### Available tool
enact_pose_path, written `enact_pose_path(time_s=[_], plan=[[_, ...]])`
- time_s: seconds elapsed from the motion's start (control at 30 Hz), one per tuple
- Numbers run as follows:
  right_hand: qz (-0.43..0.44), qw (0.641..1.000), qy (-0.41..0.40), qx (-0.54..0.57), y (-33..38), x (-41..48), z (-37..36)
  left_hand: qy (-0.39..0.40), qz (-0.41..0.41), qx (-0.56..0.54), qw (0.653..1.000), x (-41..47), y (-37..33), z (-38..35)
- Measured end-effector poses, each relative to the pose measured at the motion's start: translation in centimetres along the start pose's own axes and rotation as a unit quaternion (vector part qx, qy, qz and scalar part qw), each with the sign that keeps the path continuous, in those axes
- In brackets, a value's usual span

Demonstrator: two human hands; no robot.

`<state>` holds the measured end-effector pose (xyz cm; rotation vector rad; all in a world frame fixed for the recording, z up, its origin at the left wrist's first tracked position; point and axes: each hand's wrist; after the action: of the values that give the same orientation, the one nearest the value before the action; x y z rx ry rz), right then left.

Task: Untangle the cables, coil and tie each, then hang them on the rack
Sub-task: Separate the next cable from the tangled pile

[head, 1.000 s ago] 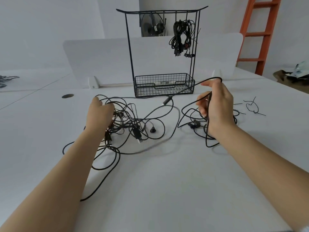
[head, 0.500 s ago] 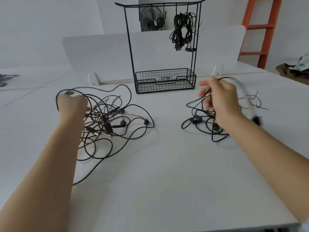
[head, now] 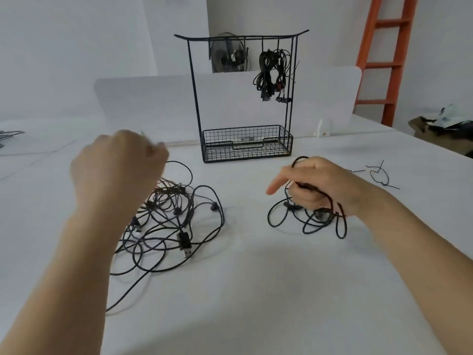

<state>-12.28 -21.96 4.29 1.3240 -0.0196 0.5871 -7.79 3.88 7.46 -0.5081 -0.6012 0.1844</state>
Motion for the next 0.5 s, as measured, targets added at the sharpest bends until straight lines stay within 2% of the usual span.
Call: enact_pose_path(time_s=[0.03,0.07,0.1,0.13,0.17,0.2,0.27,0.37,0.4,0.5], plan=[[0.012,0.998,0.046,0.050,0.3,-0.2,0.2,0.032,-0.047,-0.128,0.990,-0.9,-0.8,-0.5],[0.024,0.990,0.102,0.095,0.6,-0.4,0.3,0.143,-0.098,-0.236,0.956,-1.9,-2.0,-1.2],[0.033,0.977,0.158,0.136,0.8,-0.6,0.3,0.289,-0.142,-0.320,0.891,-3.1,-3.1,-2.1],[0.034,0.962,0.209,0.171,1.1,-0.8,0.3,0.403,-0.168,-0.350,0.829,-4.2,-3.9,-3.4],[0.032,0.948,0.248,0.197,1.2,-0.8,0.2,0.478,-0.186,-0.356,0.781,-5.4,-4.5,-4.5],[0.025,0.937,0.275,0.216,1.3,-0.8,0.2,0.519,-0.197,-0.360,0.750,-6.5,-5.0,-5.3],[0.003,0.920,0.304,0.246,1.4,-0.8,0.2,0.552,-0.183,-0.393,0.713,-7.2,-5.2,-6.0],[-0.029,0.910,0.325,0.255,1.6,-1.0,0.5,0.615,-0.128,-0.462,0.626,-6.6,-4.9,-6.0],[-0.036,0.910,0.330,0.248,1.6,-1.0,0.5,0.624,-0.114,-0.469,0.614,-6.4,-4.6,-6.1],[-0.051,0.915,0.329,0.228,1.8,-1.1,0.4,0.604,-0.136,-0.446,0.647,-6.7,-4.3,-6.4]])
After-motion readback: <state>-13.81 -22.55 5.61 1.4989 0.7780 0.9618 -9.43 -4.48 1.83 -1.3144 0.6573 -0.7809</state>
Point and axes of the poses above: each hand's wrist, its own x-axis towards the middle knuckle, its own z-axis out of the back of the hand, y = z × x, and after that the axes turned 15 degrees about z, right-handed
